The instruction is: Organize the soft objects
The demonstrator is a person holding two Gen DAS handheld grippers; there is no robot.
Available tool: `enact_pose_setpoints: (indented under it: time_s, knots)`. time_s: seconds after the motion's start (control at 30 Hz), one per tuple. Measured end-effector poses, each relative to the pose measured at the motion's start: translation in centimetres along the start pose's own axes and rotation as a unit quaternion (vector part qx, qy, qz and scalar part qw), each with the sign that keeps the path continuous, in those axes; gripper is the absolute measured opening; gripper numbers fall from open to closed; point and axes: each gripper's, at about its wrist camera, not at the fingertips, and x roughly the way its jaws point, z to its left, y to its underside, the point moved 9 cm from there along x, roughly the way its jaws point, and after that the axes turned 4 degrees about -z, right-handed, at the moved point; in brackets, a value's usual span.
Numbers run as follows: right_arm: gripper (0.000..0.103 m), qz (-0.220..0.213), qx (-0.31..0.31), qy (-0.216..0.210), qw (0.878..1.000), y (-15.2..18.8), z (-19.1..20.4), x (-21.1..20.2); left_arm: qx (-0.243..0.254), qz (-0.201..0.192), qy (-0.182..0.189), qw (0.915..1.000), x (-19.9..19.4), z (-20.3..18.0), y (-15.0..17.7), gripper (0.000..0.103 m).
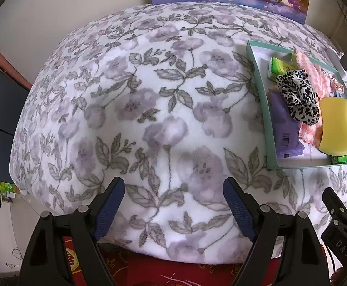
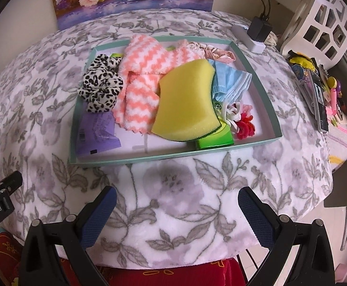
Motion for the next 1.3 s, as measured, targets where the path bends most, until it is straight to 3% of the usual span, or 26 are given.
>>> enact_pose_setpoints:
  time_s: [1.3]
  knots:
    - [0.103,0.004,0.006,0.001,1.0,-0.43,-0.25,0.36,0.0,0.011,0.01,0.9999,0.34,0.23,-0.04,0.085]
